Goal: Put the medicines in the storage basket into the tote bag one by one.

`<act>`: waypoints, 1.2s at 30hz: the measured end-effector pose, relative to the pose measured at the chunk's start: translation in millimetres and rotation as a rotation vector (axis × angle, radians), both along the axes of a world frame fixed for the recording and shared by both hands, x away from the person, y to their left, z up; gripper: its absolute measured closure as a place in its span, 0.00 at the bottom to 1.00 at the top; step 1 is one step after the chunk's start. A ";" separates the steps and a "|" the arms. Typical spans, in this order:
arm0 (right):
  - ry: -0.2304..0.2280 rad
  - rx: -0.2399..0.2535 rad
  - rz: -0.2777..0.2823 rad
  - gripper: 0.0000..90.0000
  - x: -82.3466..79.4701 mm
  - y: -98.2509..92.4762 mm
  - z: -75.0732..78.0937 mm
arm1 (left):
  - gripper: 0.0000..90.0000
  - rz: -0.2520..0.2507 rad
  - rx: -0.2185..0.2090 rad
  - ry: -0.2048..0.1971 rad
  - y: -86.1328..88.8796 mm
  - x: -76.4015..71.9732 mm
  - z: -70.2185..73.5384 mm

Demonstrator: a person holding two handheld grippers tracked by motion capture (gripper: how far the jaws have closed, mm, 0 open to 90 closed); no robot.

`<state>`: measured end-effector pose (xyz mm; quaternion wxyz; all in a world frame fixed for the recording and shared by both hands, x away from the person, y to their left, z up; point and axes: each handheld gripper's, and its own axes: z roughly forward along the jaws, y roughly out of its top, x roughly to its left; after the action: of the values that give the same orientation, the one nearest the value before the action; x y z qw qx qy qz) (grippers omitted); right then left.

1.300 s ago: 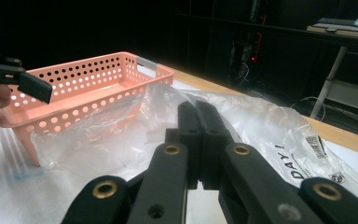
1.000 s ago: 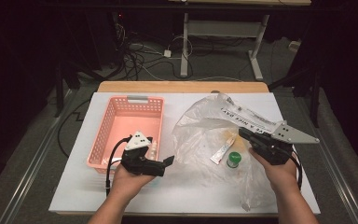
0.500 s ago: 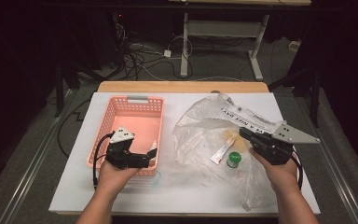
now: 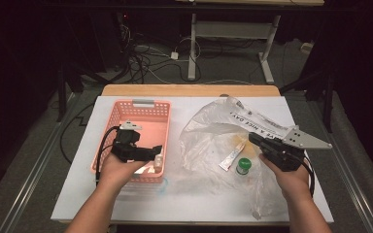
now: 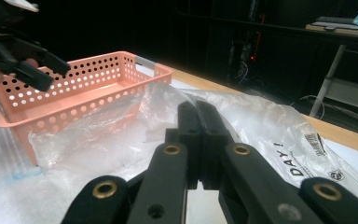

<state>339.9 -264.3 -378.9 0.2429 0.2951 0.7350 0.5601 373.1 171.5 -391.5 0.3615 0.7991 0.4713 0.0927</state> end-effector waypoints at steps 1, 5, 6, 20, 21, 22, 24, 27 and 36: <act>0.002 0.004 -0.001 1.00 -0.6 0.1 0.4 | 0.08 -0.008 0.012 0.018 -1.6 3.7 -0.3; -0.008 0.006 -0.002 1.00 -1.7 -1.3 2.4 | 0.10 -0.011 0.052 0.092 -2.5 18.7 -5.6; -0.010 0.007 -0.002 1.00 -1.8 -1.8 2.7 | 0.10 -0.009 0.058 0.112 -1.8 21.9 -7.8; -0.013 0.008 -0.003 1.00 -2.4 -3.0 4.0 | 0.29 -0.094 0.139 0.364 -12.3 46.4 -30.9; -0.013 0.006 -0.003 1.00 -2.4 -3.2 3.9 | 0.31 -0.095 0.141 0.383 -12.9 47.6 -32.6; -0.011 0.007 -0.005 1.00 -2.5 -3.4 3.9 | 0.32 -0.099 0.146 0.404 -13.6 49.1 -34.4; -0.009 0.010 -0.007 1.00 -2.5 -3.5 4.0 | 0.35 -0.111 0.156 0.437 -15.0 51.2 -36.7; -0.008 0.011 -0.008 1.00 -2.5 -3.5 3.9 | 0.39 -0.117 0.162 0.460 -16.8 52.4 -38.7; -0.008 0.010 -0.006 1.00 -2.9 -3.6 3.8 | 0.48 -0.145 0.225 0.524 -23.6 54.4 -45.6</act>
<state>337.0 -267.8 -375.2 0.2460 0.2961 0.7303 0.5643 427.5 147.9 -437.1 0.1424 0.8625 0.4770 -0.0912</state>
